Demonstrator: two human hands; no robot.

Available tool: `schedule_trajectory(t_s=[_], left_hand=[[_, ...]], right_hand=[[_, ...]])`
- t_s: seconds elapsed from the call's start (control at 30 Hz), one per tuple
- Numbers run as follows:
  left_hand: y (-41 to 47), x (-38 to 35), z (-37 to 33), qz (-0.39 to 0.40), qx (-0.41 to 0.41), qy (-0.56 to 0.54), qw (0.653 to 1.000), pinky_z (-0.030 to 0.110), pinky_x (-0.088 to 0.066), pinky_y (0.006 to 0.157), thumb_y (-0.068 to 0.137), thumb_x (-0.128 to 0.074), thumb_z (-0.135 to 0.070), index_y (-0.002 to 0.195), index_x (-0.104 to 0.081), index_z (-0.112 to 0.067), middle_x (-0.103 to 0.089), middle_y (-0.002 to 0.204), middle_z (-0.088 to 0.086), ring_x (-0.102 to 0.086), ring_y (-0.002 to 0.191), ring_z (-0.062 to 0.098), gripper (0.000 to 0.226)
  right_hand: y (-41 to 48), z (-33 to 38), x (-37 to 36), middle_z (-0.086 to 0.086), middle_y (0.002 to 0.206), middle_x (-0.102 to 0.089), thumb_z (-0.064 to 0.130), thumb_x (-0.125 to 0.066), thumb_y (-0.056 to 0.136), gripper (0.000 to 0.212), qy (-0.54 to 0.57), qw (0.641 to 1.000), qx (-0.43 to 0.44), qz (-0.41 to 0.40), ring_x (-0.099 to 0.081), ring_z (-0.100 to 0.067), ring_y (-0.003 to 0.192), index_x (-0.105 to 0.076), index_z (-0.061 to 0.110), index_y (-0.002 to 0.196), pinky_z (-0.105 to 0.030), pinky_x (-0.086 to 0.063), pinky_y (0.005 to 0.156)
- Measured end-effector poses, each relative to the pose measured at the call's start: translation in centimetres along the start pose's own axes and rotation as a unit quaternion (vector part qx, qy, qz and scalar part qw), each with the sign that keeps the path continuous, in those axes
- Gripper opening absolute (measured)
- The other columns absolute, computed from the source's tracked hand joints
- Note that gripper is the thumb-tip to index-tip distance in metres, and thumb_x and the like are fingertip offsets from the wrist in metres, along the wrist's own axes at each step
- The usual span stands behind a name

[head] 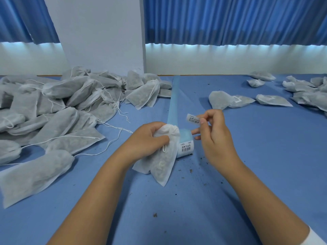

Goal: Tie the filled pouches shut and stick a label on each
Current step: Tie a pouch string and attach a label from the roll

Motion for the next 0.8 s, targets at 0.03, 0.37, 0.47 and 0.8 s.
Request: schedule_trajectory(t_s=[0.03, 0.37, 0.47, 0.8], left_hand=[[0.0, 0.0, 0.0, 0.001, -0.002, 0.001, 1.0, 0.027, -0.049, 0.073, 0.084, -0.06, -0.009, 0.097, -0.072, -0.025, -0.073, 0.094, 0.004, -0.063, 0.076, 0.01, 0.024], [-0.4, 1.0, -1.2, -0.069, -0.069, -0.094, 0.991, 0.039, -0.056, 0.087, 0.082, -0.072, -0.012, 0.102, -0.07, -0.034, -0.074, 0.094, -0.012, -0.07, 0.094, 0.018, 0.029], [-0.5, 0.8, -1.4, -0.07, -0.082, -0.101, 0.989, 0.042, -0.056, 0.087, 0.086, -0.071, -0.006, 0.104, -0.07, -0.03, -0.075, 0.095, -0.008, -0.07, 0.094, 0.018, 0.029], [-0.9, -0.4, -2.2, -0.006, -0.14, -0.079, 0.987, 0.04, -0.059, 0.085, 0.072, -0.079, -0.024, 0.105, -0.07, -0.027, -0.075, 0.098, -0.009, -0.072, 0.092, 0.014, 0.035]], right_hand=[[0.1, -0.1, 0.1, 0.011, 0.095, -0.056, 0.023, -0.039, 0.103, 0.018, 0.013, 1.0, -0.005, -0.013, -0.067, -0.004, 0.085, -0.038, 0.037, 0.092, -0.048, -0.055, 0.076], [-0.2, 0.2, 0.2, 0.024, 0.128, -0.036, 0.02, -0.065, 0.089, 0.051, 0.058, 0.998, 0.022, -0.022, -0.045, 0.006, 0.118, -0.045, 0.05, 0.126, -0.024, -0.048, 0.093], [-0.2, 0.4, 0.0, 0.02, 0.125, -0.044, 0.022, -0.068, 0.088, 0.055, 0.066, 0.998, 0.024, -0.002, -0.047, 0.006, 0.115, -0.046, 0.052, 0.128, -0.017, -0.049, 0.089], [-0.6, 0.9, -1.0, 0.0, 0.081, -0.071, 0.015, -0.069, 0.085, 0.065, 0.168, 0.983, 0.012, 0.076, -0.066, -0.013, 0.083, -0.043, 0.043, 0.138, -0.032, -0.046, 0.091]])
Point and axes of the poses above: each hand's wrist, its own y-axis towards the middle knuckle, its own x-axis out of the back of the hand, z = x × y, the point moved 5 cm from there along y, towards the middle knuckle
